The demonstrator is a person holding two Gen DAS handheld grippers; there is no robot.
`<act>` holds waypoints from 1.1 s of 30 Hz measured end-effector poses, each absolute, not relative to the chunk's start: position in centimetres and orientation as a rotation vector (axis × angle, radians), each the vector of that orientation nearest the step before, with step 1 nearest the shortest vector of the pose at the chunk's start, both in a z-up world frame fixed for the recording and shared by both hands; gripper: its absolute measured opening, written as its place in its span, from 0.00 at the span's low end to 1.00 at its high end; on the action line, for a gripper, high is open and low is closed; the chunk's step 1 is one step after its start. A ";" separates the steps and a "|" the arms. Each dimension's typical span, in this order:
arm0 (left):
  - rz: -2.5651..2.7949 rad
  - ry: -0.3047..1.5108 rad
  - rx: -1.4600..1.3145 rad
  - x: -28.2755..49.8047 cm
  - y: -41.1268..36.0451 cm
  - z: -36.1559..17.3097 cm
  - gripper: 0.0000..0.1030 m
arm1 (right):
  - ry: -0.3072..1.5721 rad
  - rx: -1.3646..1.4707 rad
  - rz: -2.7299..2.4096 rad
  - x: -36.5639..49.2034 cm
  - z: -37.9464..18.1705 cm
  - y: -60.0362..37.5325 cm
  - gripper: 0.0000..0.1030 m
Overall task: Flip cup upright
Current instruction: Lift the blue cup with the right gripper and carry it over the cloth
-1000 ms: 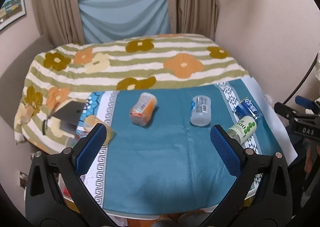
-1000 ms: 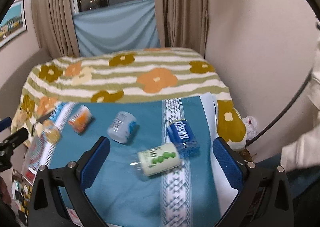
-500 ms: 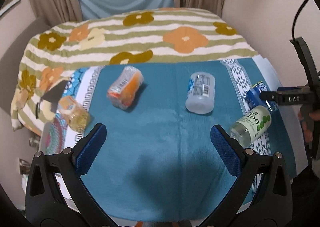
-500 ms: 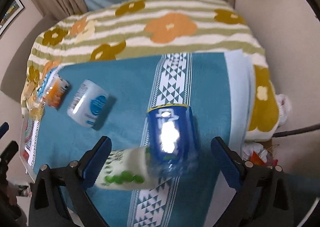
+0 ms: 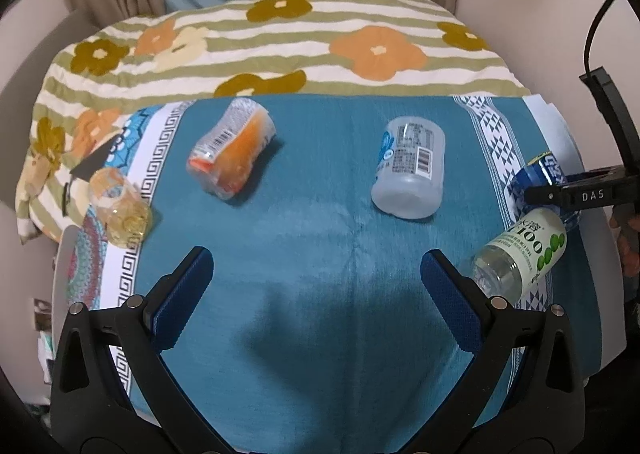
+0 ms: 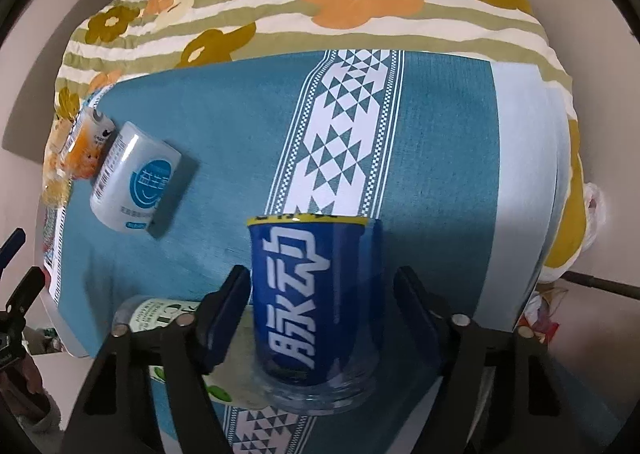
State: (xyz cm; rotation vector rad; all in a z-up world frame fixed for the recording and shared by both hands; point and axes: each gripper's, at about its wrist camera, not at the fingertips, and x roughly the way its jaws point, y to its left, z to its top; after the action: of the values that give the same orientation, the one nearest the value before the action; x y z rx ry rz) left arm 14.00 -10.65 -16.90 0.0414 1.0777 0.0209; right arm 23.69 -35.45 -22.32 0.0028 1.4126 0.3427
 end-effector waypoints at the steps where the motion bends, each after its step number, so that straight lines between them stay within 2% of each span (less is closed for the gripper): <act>1: 0.018 1.080 0.041 14.0 -10.7 -17.0 1.00 | 1.412 0.001 0.342 23.6 -22.3 -35.5 0.62; 6: 0.003 1.081 0.043 13.9 -11.1 -17.3 1.00 | 1.402 -0.039 0.332 23.3 -22.2 -35.2 0.56; 21: 0.000 1.098 0.020 13.3 -10.2 -18.3 1.00 | 1.346 -0.037 0.299 22.5 -21.6 -35.0 0.55; 33: 0.003 1.095 -0.020 12.3 -8.9 -18.2 1.00 | 1.258 -0.036 0.288 22.9 -18.1 -34.3 0.54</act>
State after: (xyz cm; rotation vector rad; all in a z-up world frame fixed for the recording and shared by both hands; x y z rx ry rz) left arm 12.27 -8.87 -18.19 -0.0202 1.0947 0.0029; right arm 22.95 -34.29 -18.10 -0.0364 1.2582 0.2884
